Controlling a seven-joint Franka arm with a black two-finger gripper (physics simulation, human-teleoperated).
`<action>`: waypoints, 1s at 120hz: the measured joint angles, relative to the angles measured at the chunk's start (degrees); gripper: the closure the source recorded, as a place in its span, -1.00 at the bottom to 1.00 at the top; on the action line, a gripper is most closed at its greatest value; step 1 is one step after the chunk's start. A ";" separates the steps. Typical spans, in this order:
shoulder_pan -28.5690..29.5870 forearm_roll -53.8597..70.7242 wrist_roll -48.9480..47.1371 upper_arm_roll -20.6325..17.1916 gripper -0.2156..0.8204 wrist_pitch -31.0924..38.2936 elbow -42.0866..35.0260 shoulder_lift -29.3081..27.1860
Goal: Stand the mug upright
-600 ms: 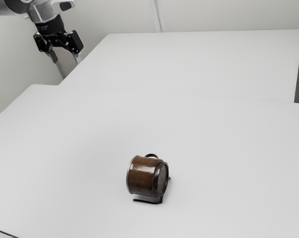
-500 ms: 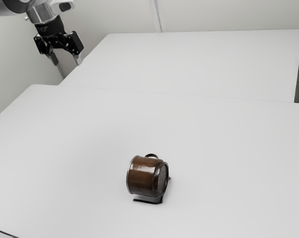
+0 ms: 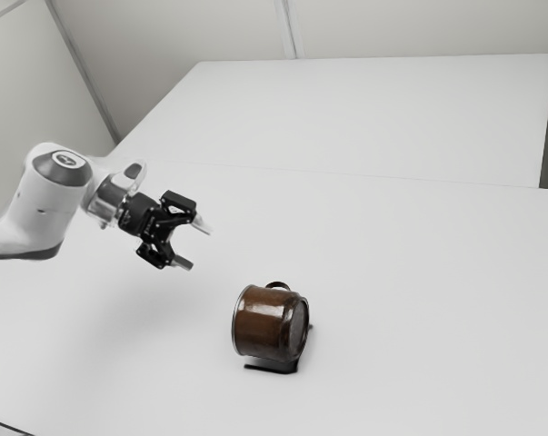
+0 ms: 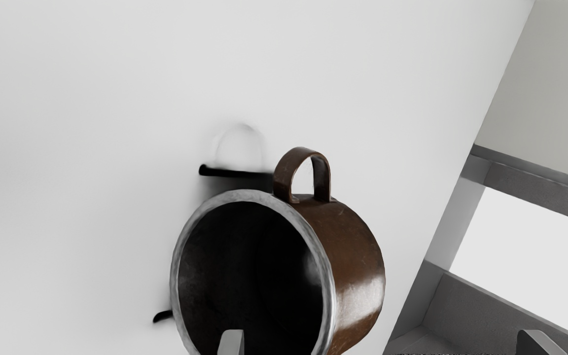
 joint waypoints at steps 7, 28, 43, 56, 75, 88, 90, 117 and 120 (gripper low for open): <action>-1.56 -5.74 3.38 -0.06 -0.58 1.97 -3.76 -0.12; -2.20 -17.79 13.21 -1.47 -0.58 5.45 -12.21 -1.13; -2.03 -22.91 19.32 -2.19 -0.58 6.74 -14.04 -0.82; -1.92 -25.54 23.69 -2.67 -0.58 7.57 -14.40 -0.53; -2.07 -28.42 28.82 -3.72 -0.58 8.23 -15.84 0.25; -2.28 -29.56 31.74 -3.93 -0.58 8.46 -16.08 1.47; -2.16 -29.76 32.15 -4.08 -0.58 8.49 -16.09 1.54; -1.28 -33.09 36.69 -8.17 -0.58 8.96 -16.28 1.73; -1.41 -33.57 37.10 -8.70 -0.58 9.04 -16.40 1.73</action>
